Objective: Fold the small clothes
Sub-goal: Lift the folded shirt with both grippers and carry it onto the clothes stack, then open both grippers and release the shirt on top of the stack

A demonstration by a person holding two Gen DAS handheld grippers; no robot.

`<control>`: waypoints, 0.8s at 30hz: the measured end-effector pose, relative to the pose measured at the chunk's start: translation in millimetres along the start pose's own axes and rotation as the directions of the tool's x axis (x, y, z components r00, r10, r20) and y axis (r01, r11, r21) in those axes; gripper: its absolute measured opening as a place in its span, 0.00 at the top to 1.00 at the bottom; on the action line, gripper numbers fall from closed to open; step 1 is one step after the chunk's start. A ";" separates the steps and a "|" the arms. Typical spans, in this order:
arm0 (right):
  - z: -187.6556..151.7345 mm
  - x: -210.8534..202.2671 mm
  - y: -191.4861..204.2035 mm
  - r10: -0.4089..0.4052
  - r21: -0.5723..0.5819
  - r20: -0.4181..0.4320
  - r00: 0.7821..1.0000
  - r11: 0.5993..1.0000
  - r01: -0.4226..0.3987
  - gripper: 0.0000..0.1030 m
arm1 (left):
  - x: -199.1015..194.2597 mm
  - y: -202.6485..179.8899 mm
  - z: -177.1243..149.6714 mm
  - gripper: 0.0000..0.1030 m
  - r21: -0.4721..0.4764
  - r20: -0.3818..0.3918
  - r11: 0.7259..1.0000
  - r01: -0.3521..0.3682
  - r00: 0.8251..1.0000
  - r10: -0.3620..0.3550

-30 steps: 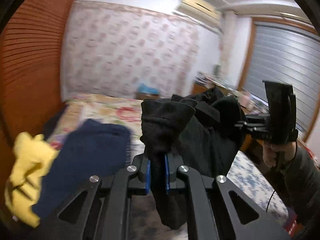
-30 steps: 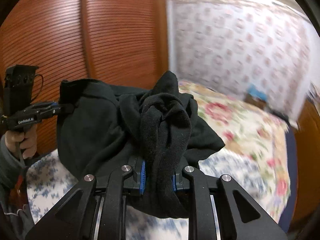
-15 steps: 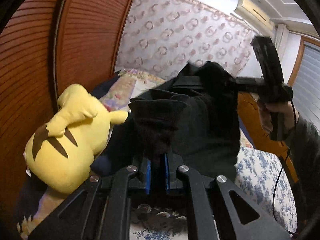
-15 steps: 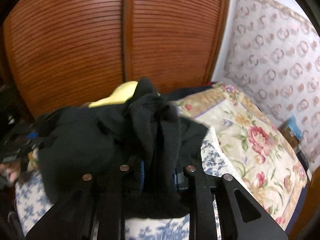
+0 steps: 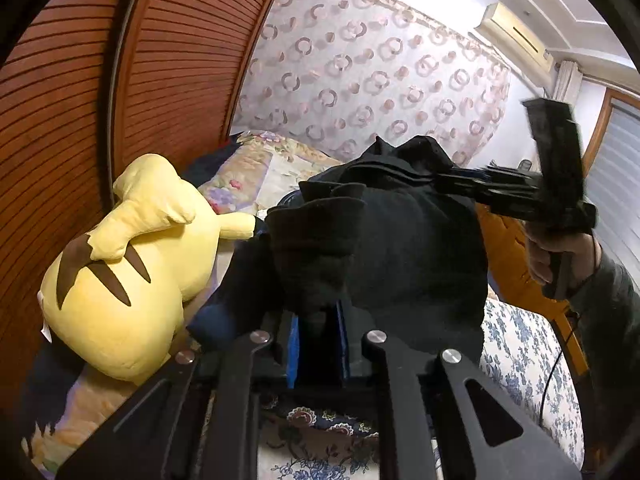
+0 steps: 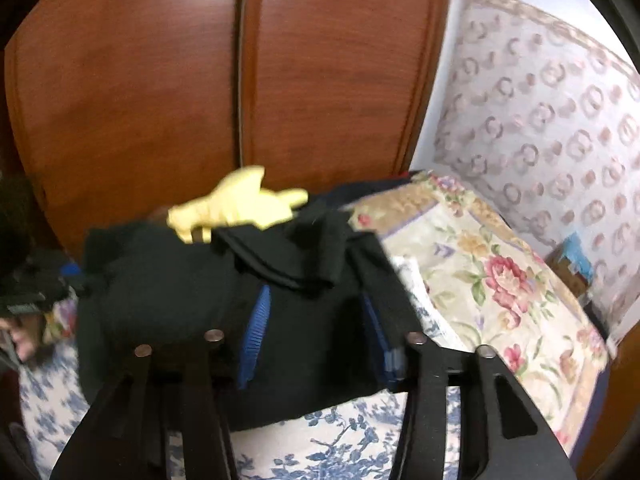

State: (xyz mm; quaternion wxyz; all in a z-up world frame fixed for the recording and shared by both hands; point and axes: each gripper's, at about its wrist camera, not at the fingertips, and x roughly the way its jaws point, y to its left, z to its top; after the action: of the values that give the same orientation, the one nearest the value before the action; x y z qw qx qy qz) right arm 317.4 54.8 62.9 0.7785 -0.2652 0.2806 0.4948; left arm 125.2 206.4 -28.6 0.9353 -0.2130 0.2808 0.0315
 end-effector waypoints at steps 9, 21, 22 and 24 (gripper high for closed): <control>49.3 38.5 -7.7 -0.091 0.004 0.077 0.993 0.996 0.091 0.92 | -7.1 0.9 -5.1 0.86 -0.002 -0.009 1.000 -0.009 1.000 0.009; 50.9 -1.7 -25.0 -0.244 0.101 0.140 0.960 0.968 0.231 0.44 | -37.1 5.6 -0.7 0.74 0.031 0.055 0.996 -0.087 0.995 0.085; 46.1 -5.3 -24.6 -0.239 0.107 0.134 0.962 0.968 0.225 0.44 | -39.7 4.9 -0.1 0.70 0.043 0.061 0.995 -0.094 0.994 0.092; 32.3 -16.3 -23.2 -0.227 0.131 0.126 0.966 0.969 0.210 0.44 | -46.8 1.5 0.5 0.64 0.068 0.078 0.992 -0.107 0.992 0.101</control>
State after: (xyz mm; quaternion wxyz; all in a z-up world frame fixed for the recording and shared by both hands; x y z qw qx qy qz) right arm 338.6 58.4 100.1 0.8603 -0.2132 0.2228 0.4059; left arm 85.8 210.8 -3.6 0.9492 -0.1630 0.2575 0.0781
